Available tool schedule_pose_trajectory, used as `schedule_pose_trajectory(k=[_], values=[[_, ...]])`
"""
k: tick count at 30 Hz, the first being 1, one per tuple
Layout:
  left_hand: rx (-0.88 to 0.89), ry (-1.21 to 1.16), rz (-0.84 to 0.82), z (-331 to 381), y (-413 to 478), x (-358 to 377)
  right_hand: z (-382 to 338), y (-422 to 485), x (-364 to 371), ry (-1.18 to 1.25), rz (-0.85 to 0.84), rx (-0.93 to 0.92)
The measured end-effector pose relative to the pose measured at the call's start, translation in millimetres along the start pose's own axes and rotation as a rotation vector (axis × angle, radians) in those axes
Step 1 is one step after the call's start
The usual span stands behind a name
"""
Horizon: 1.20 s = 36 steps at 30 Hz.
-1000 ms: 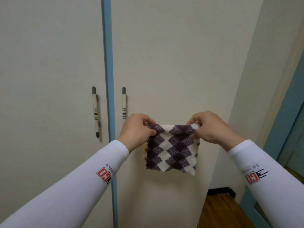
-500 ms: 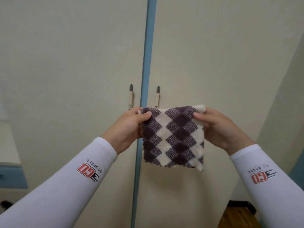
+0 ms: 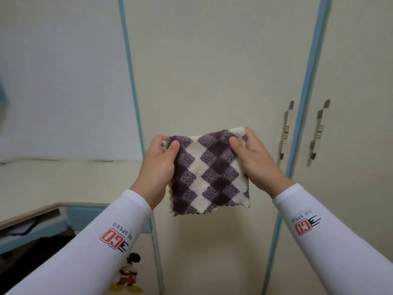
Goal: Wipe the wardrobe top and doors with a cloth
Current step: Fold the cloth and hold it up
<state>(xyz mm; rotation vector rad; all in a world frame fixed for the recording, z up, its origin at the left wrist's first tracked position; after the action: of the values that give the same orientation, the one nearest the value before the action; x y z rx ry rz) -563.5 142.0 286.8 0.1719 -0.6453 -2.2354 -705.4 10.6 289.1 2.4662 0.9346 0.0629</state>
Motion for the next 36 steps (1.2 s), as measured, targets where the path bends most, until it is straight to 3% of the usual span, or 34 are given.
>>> schedule_pose_trajectory(k=[4, 13, 18, 27, 36], values=[[0.082, 0.113, 0.075, -4, 10, -85, 3, 0, 89, -0.139, 0.125, -0.105], [0.218, 0.403, 0.229, -54, 49, -211, 27, 21, 232, -0.369, 0.196, -0.252], [0.206, 0.528, 0.248, -103, 90, -268, 66, 55, 305, -0.409, 0.213, -0.324], [-0.067, 0.467, 0.118, -197, 200, -331, 157, 159, 382, -0.358, 0.218, -0.03], [-0.331, 0.344, -0.013, -307, 262, -337, 251, 223, 401, -0.509, 0.211, 0.236]])
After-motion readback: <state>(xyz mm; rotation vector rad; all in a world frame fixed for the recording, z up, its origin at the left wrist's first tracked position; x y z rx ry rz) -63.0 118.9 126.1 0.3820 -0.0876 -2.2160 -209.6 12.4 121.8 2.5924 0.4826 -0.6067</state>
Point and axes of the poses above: each hand's wrist, its own y-axis towards the middle knuckle, its own x-axis out of the palm, z = x × y, the point moved 4 cm from there along y, towards the middle knuckle, and after that the axes turned 6 degrees about x, right-handed, at the moved point
